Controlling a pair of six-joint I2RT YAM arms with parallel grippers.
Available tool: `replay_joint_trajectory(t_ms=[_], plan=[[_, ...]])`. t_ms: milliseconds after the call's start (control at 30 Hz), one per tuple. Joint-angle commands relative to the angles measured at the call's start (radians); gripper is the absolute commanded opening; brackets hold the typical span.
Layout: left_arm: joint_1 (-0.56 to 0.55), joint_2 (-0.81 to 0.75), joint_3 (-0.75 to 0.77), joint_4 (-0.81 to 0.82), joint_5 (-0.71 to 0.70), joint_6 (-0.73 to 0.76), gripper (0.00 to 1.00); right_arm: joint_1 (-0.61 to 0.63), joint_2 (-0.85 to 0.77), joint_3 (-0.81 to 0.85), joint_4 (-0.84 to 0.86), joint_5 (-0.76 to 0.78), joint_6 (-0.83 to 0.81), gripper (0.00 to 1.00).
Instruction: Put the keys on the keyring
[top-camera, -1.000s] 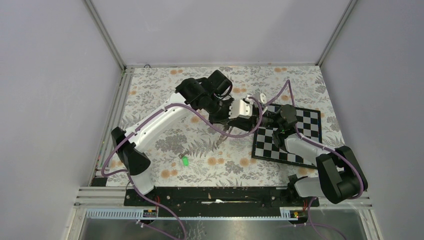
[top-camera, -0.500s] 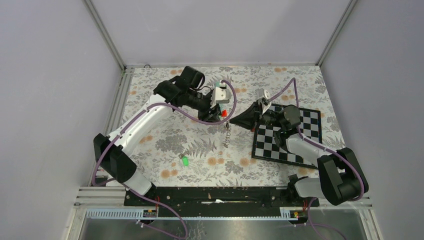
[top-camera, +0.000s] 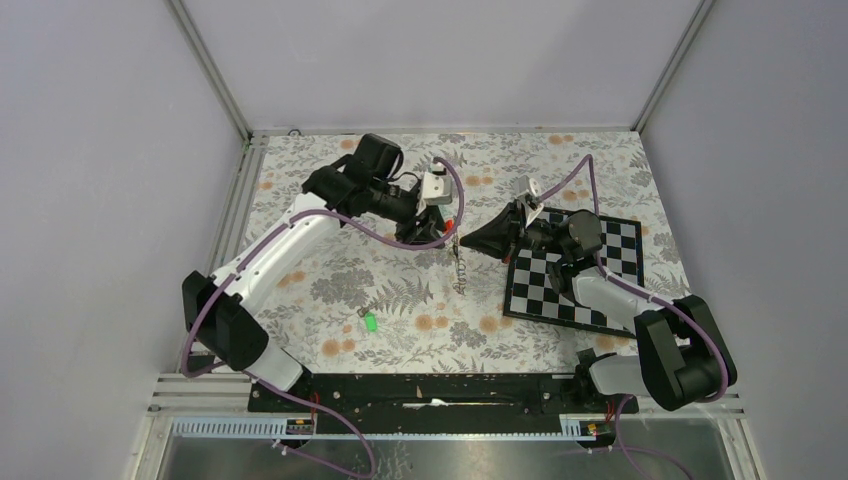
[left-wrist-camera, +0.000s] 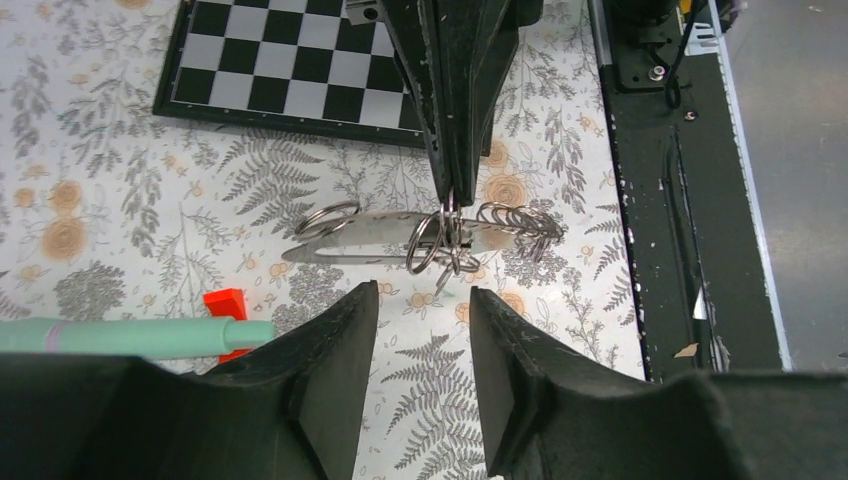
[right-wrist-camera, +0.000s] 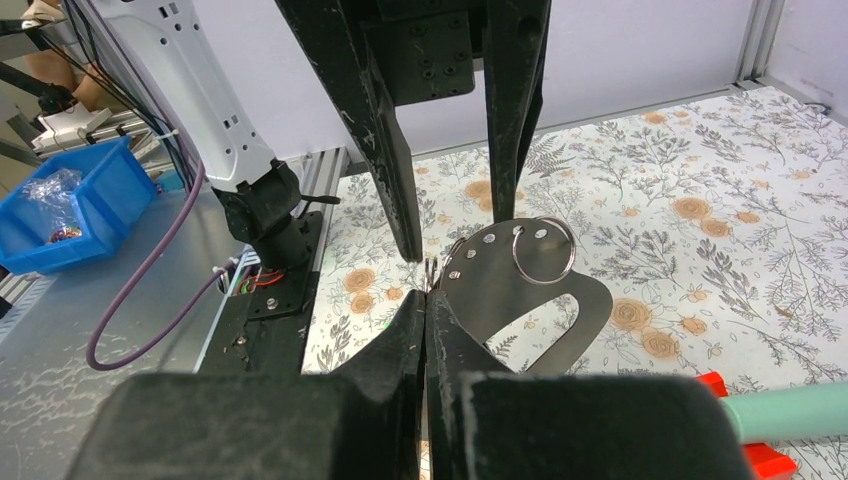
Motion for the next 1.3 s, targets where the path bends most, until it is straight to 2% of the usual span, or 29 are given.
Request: replay_joint_trajectory(t_ms=[0, 167, 300, 400, 533, 933, 1267], plan=[[0.024, -0.090, -0.025, 0.064, -0.005, 0.005, 0.46, -0.008, -0.010, 0.029, 0.052, 0.020, 0.006, 0.00], [0.043, -0.169, -0.090, 0.114, -0.049, 0.017, 0.50, -0.010, -0.006, 0.029, 0.031, 0.025, 0.000, 0.00], [0.043, -0.204, -0.103, 0.072, 0.044, 0.064, 0.51, -0.011, 0.003, 0.030, 0.027, 0.025, 0.000, 0.00], [0.041, -0.187, -0.111, 0.063, 0.121, 0.087, 0.51, -0.010, 0.009, 0.032, 0.026, 0.022, 0.002, 0.00], [0.030, -0.147, -0.096, 0.063, 0.154, 0.114, 0.49, -0.011, 0.012, 0.036, 0.024, 0.020, 0.005, 0.00], [0.022, -0.052, -0.055, 0.063, 0.169, 0.122, 0.47, -0.011, 0.015, 0.036, 0.016, 0.014, 0.003, 0.00], [0.020, -0.030, -0.048, 0.090, 0.213, 0.097, 0.43, -0.012, 0.019, 0.036, 0.006, 0.017, -0.007, 0.00]])
